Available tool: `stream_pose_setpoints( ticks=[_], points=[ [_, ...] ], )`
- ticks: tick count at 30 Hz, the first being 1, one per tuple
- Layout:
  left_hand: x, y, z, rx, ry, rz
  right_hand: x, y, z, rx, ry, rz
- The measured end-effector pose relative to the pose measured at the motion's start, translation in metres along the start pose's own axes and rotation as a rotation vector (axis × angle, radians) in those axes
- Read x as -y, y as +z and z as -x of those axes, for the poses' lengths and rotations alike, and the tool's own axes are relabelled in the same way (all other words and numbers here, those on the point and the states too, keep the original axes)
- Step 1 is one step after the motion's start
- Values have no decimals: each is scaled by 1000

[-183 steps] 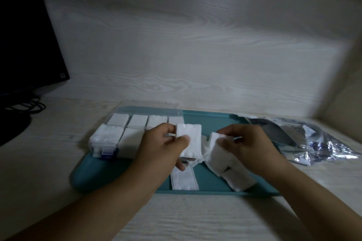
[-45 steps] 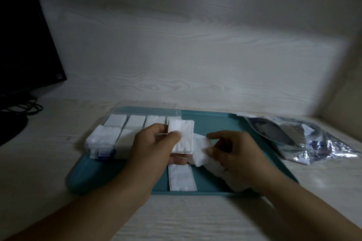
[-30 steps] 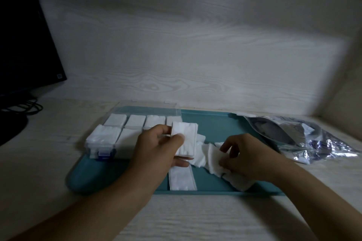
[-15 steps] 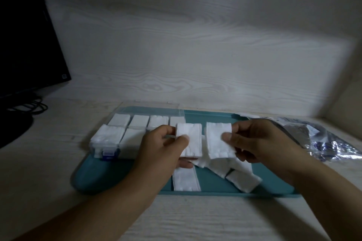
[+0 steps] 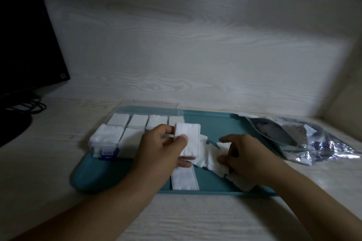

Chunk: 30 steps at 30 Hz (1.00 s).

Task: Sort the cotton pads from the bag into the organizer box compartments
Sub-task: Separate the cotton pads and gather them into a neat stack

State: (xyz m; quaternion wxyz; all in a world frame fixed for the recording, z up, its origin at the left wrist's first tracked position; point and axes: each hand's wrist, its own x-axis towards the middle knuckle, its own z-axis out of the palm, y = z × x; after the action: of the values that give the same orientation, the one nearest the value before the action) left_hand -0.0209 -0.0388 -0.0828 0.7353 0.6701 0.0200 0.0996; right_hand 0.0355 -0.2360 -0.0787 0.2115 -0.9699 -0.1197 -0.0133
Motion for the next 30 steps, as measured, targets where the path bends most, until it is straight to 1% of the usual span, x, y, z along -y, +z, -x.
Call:
stream_pose_setpoints(
  ticks=[3, 9, 14, 21, 27, 30],
  points=[
    [0, 0, 0, -3, -2, -1, 3, -1, 1, 29, 25, 36],
    [-1, 0, 2, 11, -12, -11, 5, -3, 3, -32, 27, 56],
    [-1, 0, 2, 9, -29, -10, 5, -2, 3, 3, 57, -7],
    [-1, 0, 2, 19, -22, 1, 6, -1, 2, 47, 98, 48],
    [-1, 0, 2, 24, -19, 0, 9, -3, 6, -60, 69, -1],
    [1, 0, 1, 19, -18, 3, 10, -2, 8, -86, 29, 29]
  ],
)
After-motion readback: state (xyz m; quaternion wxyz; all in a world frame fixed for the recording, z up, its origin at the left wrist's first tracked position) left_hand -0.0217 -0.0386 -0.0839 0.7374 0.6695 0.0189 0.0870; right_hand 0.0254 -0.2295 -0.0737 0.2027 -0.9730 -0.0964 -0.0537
